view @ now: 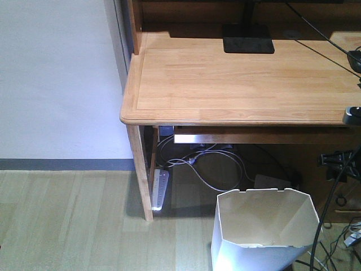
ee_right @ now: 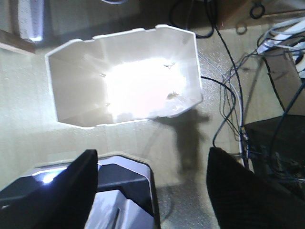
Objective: Move trash bin to bedside with robot
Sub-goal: 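Lower the right gripper onto the rim of the white trash bin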
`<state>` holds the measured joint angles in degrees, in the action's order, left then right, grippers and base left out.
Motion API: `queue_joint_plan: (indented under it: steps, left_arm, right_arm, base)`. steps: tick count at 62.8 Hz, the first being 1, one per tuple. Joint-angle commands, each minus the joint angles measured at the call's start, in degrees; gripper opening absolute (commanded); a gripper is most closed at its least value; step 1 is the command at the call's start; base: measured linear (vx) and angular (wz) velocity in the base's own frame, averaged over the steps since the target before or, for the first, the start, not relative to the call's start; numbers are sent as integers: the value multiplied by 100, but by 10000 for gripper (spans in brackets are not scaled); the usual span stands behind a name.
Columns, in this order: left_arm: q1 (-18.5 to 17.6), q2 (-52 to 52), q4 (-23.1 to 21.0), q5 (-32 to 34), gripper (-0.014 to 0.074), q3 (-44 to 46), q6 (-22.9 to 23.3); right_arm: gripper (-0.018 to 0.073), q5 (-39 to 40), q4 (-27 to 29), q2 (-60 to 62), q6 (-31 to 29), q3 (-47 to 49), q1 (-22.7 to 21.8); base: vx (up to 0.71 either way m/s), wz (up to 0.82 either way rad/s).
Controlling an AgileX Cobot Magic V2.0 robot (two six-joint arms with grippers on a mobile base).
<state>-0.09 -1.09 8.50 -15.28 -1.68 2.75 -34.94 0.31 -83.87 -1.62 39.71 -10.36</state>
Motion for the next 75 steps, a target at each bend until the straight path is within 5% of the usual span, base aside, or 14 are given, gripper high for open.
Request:
queue_joint_plan:
  steps: [1, 20, 33, 75]
  left_arm:
    - [-35, -58, -3, 420, -6, -165, 46]
    - [-35, -58, -3, 420, -6, -165, 46]
    - [-35, -58, -3, 420, -6, -165, 46]
    - [-35, -58, -3, 420, -6, -165, 46]
  right_arm:
    - [472, 525, 43, -345, -346, 159, -260]
    - [473, 1880, -31, -2276, -714, 366, -750]
    - [480, 1651, -31, -3753, -886, 1331, -1171]
    - [480, 2243, -31, -6351, -1829, 3069, -1154]
  base:
    - [0, 0]
    - [0, 0]
    - [0, 0]
    - [0, 0]
